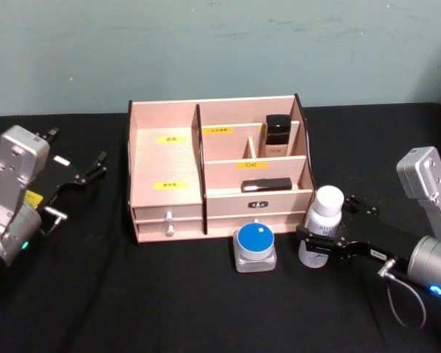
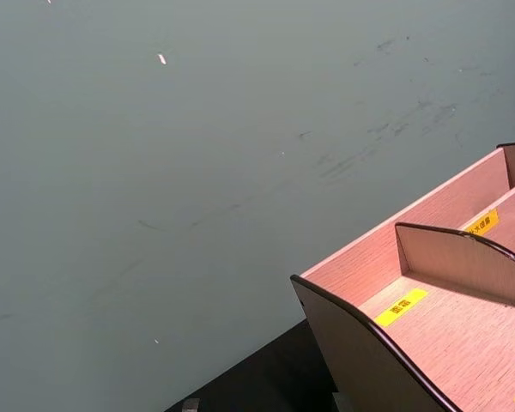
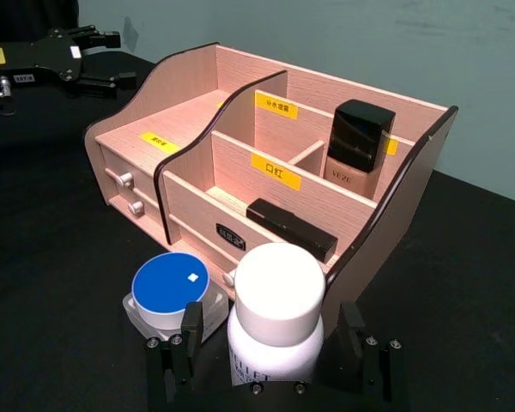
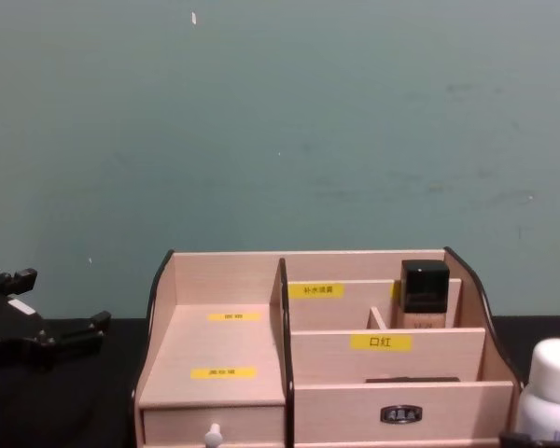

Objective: Pick up the facial cleanser and watermelon frost from the table and place them into the tiered storage box.

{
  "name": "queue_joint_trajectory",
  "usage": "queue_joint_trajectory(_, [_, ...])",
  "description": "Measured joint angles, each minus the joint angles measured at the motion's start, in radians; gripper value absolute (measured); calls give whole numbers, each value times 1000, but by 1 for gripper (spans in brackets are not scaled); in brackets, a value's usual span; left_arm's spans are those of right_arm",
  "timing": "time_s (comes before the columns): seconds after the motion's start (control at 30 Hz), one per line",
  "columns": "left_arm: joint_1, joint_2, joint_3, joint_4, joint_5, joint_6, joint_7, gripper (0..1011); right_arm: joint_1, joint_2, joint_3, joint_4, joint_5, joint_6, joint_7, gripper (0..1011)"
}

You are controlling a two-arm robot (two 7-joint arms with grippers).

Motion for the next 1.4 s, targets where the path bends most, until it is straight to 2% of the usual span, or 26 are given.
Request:
queue_joint_trajectory(0.27, [0,0,0,0,0,0,0,1001,20,-11,-16,20,3,-1,7,1002])
queue_joint_trajectory(0.5, [0,0,0,0,0,0,0,1001,42,-16,-35,44,-16,-24,13,1002])
queue_joint_trajectory(0.83, [0,0,0,0,0,0,0,1001,40,-15,-33,42,-16,-23,13,1000])
queue_joint_trajectory(1.07, [0,0,0,0,0,0,0,1001,39,-15,-32,40,-15,-21,12,859])
queue_joint_trajectory(1.27, [0,0,0,0,0,0,0,1001,38,-14,-31,40,-14,-20,12,650])
queue_joint_trajectory(1.33, [0,0,0,0,0,0,0,1001,38,-14,-31,39,-13,-20,12,605])
queue_joint_trajectory(1.4, [0,0,0,0,0,0,0,1001,38,-14,-31,39,-13,-20,11,601])
